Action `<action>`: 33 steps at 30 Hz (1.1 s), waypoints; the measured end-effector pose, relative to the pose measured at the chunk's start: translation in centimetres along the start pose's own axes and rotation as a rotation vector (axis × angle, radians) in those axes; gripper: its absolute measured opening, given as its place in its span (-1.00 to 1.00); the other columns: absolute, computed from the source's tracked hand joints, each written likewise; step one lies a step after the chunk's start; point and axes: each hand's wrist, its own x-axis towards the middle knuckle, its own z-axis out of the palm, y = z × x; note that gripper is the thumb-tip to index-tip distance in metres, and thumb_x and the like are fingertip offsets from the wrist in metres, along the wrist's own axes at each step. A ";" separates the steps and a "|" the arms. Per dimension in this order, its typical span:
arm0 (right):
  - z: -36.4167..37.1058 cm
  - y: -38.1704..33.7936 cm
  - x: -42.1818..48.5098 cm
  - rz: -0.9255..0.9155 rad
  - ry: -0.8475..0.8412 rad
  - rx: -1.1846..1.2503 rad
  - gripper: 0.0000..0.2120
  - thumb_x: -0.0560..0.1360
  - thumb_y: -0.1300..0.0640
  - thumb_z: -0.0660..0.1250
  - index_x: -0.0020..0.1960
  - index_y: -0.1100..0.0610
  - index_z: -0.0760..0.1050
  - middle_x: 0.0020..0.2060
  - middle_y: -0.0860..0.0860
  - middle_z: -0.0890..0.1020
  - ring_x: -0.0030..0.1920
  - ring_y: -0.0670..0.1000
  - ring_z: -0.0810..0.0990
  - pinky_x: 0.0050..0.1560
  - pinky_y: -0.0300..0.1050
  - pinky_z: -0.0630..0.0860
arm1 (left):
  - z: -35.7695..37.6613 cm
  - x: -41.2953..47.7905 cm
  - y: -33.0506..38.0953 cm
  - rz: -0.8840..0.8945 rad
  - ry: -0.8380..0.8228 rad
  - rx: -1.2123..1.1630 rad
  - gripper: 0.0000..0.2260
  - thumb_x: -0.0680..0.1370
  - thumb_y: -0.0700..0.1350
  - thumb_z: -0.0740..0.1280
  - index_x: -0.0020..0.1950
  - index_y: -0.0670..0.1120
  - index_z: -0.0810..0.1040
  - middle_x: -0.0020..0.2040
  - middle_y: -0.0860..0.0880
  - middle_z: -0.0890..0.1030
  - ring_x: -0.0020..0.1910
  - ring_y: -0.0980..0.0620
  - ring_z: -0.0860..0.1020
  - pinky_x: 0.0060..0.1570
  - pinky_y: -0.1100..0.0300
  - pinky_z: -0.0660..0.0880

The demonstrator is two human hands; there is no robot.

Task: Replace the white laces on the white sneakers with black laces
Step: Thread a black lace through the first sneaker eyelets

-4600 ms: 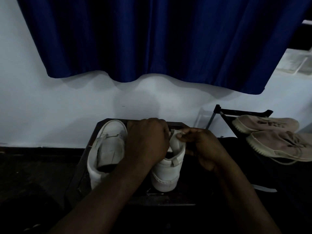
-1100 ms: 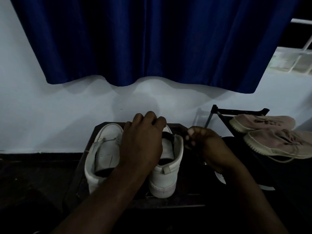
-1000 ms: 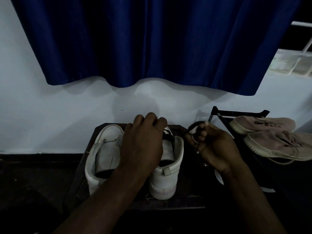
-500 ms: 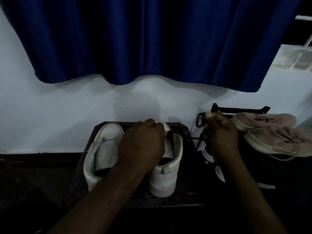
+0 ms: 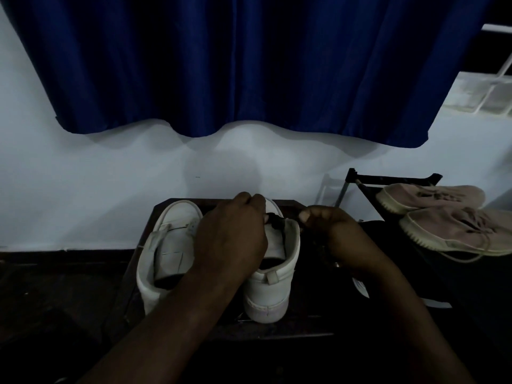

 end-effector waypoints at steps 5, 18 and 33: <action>-1.2 -0.2 0.9 -0.074 0.111 0.936 -0.86 0.60 0.23 0.22 -0.12 0.12 0.48 -0.26 -0.01 0.55 -0.30 -0.07 0.48 -0.31 -0.27 0.49 | -0.2 0.0 0.1 0.012 -0.015 -0.006 -0.90 0.66 -0.02 0.23 0.12 0.03 0.49 0.02 0.04 0.54 -0.01 -0.07 0.57 -0.21 0.09 0.35; 1.7 -0.9 0.6 -0.306 0.374 0.074 -0.75 0.67 0.27 0.27 -0.04 0.04 0.65 -0.28 -0.14 0.66 -0.27 -0.19 0.61 -0.18 -0.30 0.53 | -1.5 -0.3 0.1 -0.075 -0.048 -0.164 -0.82 0.57 0.08 0.36 0.08 0.03 0.49 -0.04 0.04 0.54 -0.04 -0.05 0.57 -0.18 0.12 0.40; 2.4 -1.6 -0.4 -0.461 0.549 -0.248 -0.87 0.54 0.15 0.50 -0.01 0.03 0.56 -0.27 -0.05 0.72 -0.18 -0.11 0.72 -0.05 0.11 0.67 | -4.4 1.7 -1.6 -0.591 -0.389 -0.786 -0.88 0.54 -0.20 0.48 -0.17 -0.23 0.68 -0.32 -0.22 0.70 -0.36 -0.13 0.70 -0.14 -0.10 0.71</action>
